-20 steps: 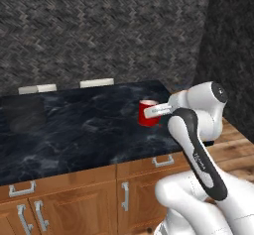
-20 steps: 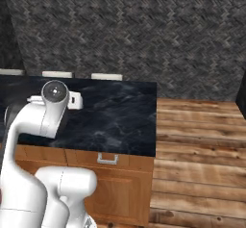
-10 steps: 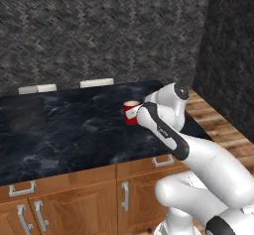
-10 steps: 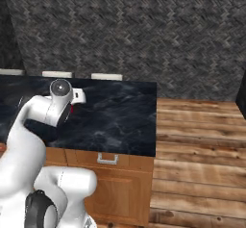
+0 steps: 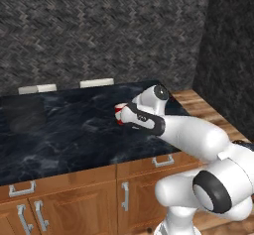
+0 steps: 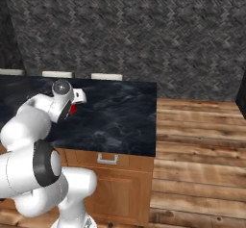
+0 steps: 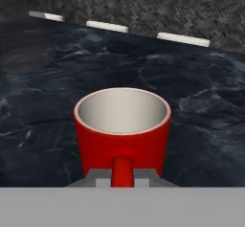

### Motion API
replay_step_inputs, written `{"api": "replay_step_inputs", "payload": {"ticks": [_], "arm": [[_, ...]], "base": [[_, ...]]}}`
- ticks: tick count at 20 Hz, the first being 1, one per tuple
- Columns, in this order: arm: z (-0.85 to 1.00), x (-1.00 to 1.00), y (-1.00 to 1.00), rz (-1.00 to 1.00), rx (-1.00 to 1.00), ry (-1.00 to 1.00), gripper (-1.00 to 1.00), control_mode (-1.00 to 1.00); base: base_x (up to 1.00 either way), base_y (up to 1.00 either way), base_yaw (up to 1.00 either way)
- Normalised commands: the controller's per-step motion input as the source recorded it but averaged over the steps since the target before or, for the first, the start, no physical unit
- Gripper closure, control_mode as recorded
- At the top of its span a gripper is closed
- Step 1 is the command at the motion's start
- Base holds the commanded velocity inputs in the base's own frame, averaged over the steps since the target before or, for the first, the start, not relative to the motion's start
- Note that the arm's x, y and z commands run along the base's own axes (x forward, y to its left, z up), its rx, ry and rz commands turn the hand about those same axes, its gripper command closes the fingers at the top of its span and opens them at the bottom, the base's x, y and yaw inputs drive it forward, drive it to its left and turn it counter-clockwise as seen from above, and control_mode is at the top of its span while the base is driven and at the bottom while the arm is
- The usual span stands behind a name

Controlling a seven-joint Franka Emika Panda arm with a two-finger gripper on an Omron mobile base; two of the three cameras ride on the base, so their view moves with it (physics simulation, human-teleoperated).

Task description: Open the cabinet directly in front. Then move the liquor and the mug to the dining counter with the jar on it.

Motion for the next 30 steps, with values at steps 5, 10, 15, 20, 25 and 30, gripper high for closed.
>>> {"api": "replay_step_inputs", "payload": {"ticks": [5,10,15,20,25,30], "arm": [[-0.47,0.06,0.01,0.0,0.0,0.0,1.0,-1.0],[-0.3,0.03,0.0,0.0,0.04,-0.03,1.0,-1.0],[-0.11,0.25,0.0,0.0,0.0,-0.01,1.0,-1.0],[-0.16,0.44,0.0,0.0,0.0,0.0,1.0,-1.0],[-0.2,0.53,0.0,0.0,0.0,0.0,1.0,-1.0],[-0.26,0.48,0.0,0.0,0.0,0.0,1.0,-1.0]], "base": [[0.0,0.0,0.0],[0.0,0.0,0.0],[0.0,0.0,0.0],[0.0,0.0,0.0],[0.0,0.0,0.0],[0.0,0.0,0.0]]}}
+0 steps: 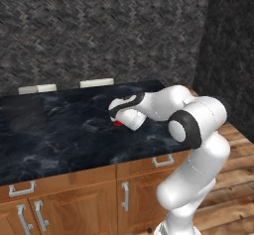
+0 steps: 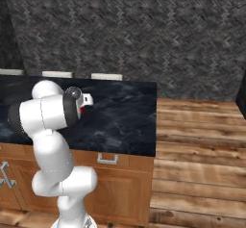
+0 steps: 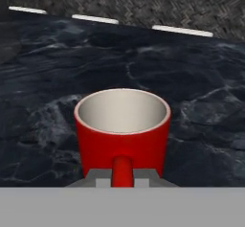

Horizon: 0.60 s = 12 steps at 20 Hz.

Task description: Open the cabinet directly in front. Then move the liquor and the mug to the dining counter with the jar on it.

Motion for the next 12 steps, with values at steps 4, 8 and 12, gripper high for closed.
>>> {"api": "replay_step_inputs", "payload": {"ticks": [4,8,12], "arm": [[-0.28,0.47,0.0,0.0,0.0,0.0,1.0,-1.0],[-0.31,0.57,0.01,0.0,0.0,0.0,1.0,-1.0],[-0.34,0.6,0.03,0.0,0.0,0.0,1.0,-1.0]], "base": [[0.0,0.0,0.0],[0.0,0.0,0.0],[0.0,0.0,0.0]]}}
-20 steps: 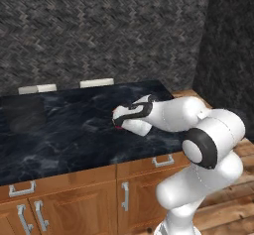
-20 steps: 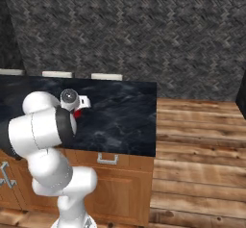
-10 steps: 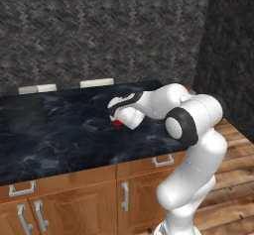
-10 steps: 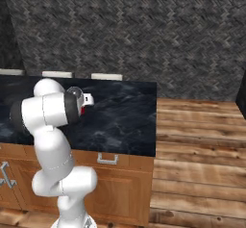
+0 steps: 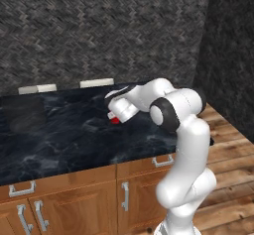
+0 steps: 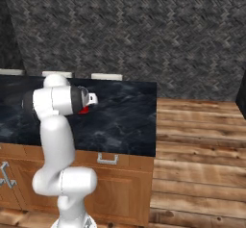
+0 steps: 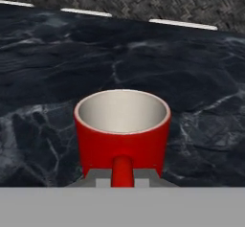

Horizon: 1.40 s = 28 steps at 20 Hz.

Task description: Open the cabinet directly in front. Then move the liquor and the mug to the dining counter with the jar on it.

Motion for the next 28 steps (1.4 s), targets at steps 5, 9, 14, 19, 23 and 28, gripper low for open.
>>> {"api": "replay_step_inputs", "payload": {"ticks": [5,9,14,19,23,28], "arm": [[-0.35,0.48,0.02,0.0,0.0,0.0,1.0,-1.0],[-0.39,0.38,0.04,0.0,0.0,0.0,1.0,-1.0],[-0.5,0.08,0.01,0.0,0.0,0.0,1.0,-1.0],[-0.28,0.01,0.01,0.0,0.0,-0.03,1.0,-1.0],[-0.01,0.0,0.0,0.0,0.0,-0.09,1.0,-1.0],[-0.05,-0.03,0.0,0.0,0.0,-0.24,1.0,-1.0]], "base": [[0.0,0.0,0.0],[0.0,0.0,0.0],[0.0,0.0,0.0],[0.0,0.0,0.0],[0.0,0.0,0.0],[0.0,0.0,0.0]]}}
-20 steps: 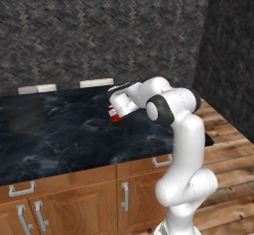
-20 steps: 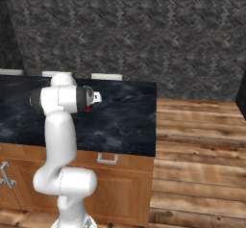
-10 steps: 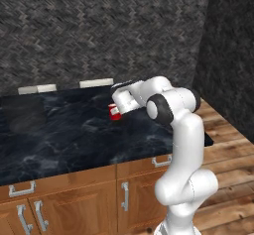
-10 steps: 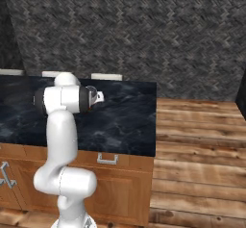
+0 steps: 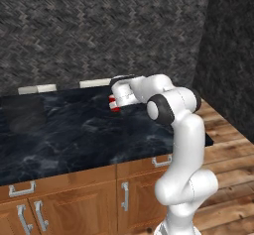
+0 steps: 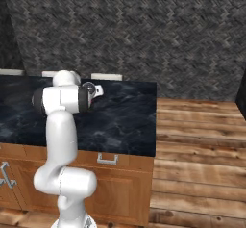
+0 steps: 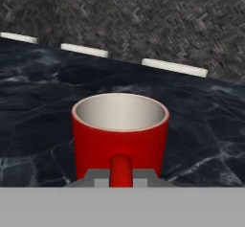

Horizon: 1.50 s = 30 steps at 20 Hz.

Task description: Open the cabinet directly in front. Then move the liquor and the mug to the dining counter with the jar on it.

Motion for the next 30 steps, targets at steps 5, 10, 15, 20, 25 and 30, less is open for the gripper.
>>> {"api": "replay_step_inputs", "payload": {"ticks": [5,10,15,20,25,30], "arm": [[0.0,0.0,0.0,0.0,0.0,-0.01,1.0,-1.0],[-0.13,0.0,0.0,0.0,0.0,-0.01,1.0,-1.0],[-0.05,0.0,0.0,0.0,0.0,-0.01,1.0,-1.0],[0.02,0.0,0.0,0.0,0.0,0.0,-1.0,-1.0],[0.69,0.0,0.0,0.0,0.0,0.0,-1.0,-1.0],[1.0,0.0,0.0,-0.06,0.0,0.08,-1.0,-1.0]], "base": [[0.0,0.0,0.0],[0.0,0.0,0.0],[0.0,0.0,0.0],[0.0,0.0,0.0],[0.0,0.0,0.0],[0.0,0.0,0.0]]}}
